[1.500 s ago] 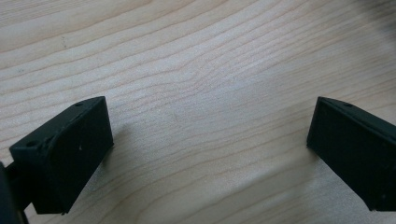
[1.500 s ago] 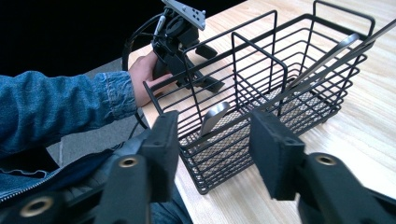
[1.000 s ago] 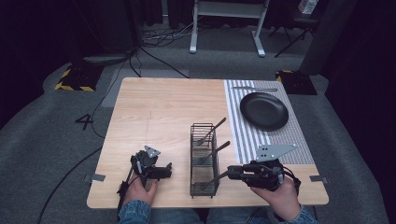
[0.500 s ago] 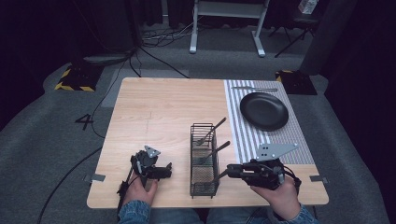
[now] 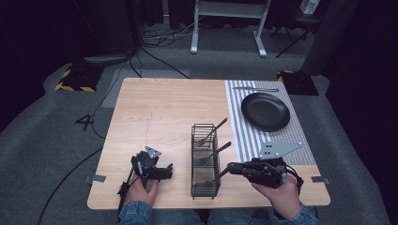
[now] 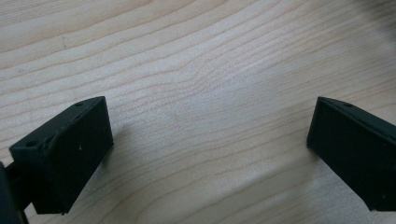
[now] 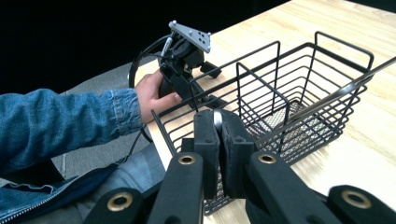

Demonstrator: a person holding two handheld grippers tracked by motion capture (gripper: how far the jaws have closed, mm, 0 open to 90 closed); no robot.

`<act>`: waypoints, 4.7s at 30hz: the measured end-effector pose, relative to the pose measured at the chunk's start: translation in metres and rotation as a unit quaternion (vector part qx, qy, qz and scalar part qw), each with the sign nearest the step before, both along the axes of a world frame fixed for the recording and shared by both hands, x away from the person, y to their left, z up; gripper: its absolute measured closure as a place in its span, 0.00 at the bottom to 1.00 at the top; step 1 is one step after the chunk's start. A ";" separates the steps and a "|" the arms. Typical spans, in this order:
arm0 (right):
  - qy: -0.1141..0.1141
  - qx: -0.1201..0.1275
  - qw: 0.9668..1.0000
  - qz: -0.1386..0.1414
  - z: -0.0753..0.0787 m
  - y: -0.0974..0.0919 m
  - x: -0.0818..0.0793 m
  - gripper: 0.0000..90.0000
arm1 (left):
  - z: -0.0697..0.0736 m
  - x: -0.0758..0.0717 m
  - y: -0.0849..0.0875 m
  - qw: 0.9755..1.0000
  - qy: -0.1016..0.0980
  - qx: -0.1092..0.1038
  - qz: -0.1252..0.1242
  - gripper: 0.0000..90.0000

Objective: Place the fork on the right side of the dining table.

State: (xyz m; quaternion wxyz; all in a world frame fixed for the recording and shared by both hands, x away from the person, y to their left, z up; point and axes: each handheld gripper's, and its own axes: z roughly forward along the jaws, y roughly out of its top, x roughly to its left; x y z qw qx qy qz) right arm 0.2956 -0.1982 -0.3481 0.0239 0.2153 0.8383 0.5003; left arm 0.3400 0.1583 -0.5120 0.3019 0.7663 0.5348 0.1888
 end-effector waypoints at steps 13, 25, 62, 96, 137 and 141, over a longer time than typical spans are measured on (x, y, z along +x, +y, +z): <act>-0.016 0.031 0.999 -0.019 0.015 -0.004 0.003 0.97 | 0.000 0.000 0.000 1.000 0.001 0.000 -0.001 0.00; -0.043 0.046 0.997 -0.037 0.039 -0.012 0.003 0.97 | 0.000 0.000 0.000 1.000 0.000 0.000 0.000 0.00; -0.073 0.072 0.988 -0.115 0.077 -0.076 0.009 0.97 | 0.000 0.000 0.000 1.000 0.001 0.000 0.000 0.00; -0.059 0.056 0.972 -0.222 0.061 -0.130 0.052 0.97 | 0.000 0.000 0.000 1.000 0.000 0.000 0.001 0.00; 0.022 0.021 0.950 -0.312 -0.023 -0.146 0.133 0.97 | 0.000 0.000 0.000 1.000 0.000 0.000 0.001 0.00; 0.024 0.020 0.950 -0.312 -0.025 -0.143 0.134 0.97 | 0.000 0.000 0.000 1.000 0.000 0.000 0.001 0.00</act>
